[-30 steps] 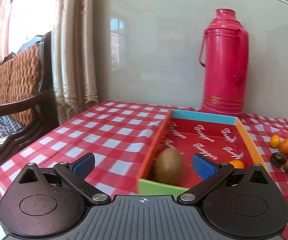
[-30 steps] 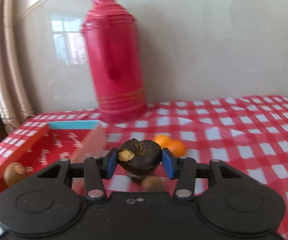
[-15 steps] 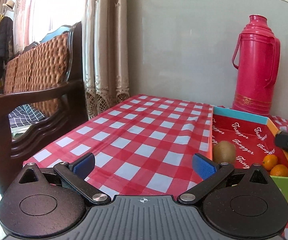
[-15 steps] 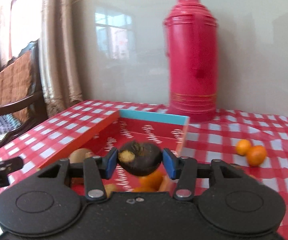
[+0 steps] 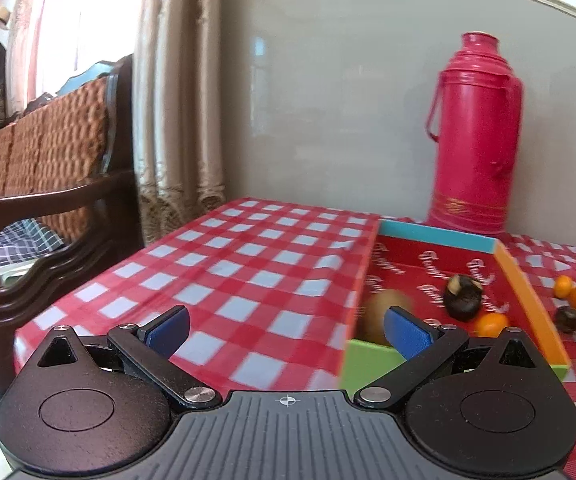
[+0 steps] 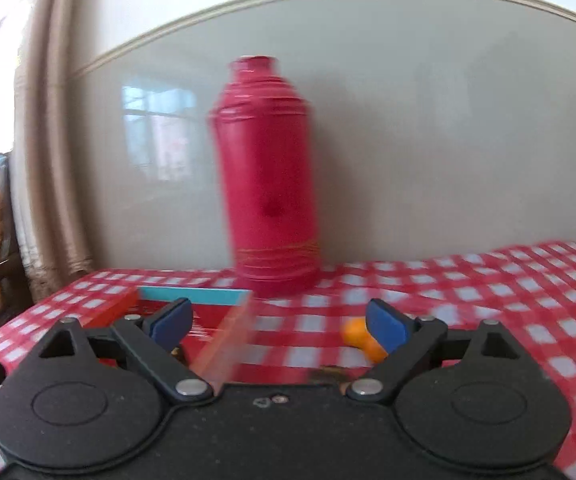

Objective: Organize fruits
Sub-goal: 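Carry the mangosteen over the box and open the right gripper, then reach the left gripper to the brown kiwi and grasp it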

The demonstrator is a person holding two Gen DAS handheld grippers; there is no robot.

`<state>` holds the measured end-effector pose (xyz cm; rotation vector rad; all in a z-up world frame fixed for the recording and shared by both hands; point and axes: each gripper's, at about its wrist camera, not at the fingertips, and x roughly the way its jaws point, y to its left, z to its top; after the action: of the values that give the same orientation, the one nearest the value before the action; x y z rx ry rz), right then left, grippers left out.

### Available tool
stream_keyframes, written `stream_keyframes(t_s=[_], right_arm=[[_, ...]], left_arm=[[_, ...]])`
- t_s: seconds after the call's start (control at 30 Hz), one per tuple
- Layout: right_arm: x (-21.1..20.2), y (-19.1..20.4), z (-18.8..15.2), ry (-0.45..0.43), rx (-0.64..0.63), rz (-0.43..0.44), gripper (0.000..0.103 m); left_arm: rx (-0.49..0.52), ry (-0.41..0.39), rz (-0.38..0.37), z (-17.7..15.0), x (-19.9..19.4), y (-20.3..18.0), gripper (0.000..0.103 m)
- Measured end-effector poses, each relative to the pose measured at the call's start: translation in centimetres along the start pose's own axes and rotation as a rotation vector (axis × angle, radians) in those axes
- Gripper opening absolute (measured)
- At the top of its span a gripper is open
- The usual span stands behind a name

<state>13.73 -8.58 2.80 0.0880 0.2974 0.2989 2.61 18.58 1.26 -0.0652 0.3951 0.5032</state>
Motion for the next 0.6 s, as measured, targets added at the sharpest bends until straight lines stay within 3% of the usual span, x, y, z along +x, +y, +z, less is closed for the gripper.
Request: stream_keyframes(t_s=[0.27,0.6], right_arm=[[-1.4,-5.6,-0.4,0.015,0.028,-0.093,0.087],[-2.4,-9.4,-0.7,0.020,0.020,-0.159,0.087]], left_arm=[[0.046,-0.019,-0.094,0.2,-0.8,-5.9,0.102],[0.092,-0.034,-0.169,0.2,-1.4,-11.6,0.102]])
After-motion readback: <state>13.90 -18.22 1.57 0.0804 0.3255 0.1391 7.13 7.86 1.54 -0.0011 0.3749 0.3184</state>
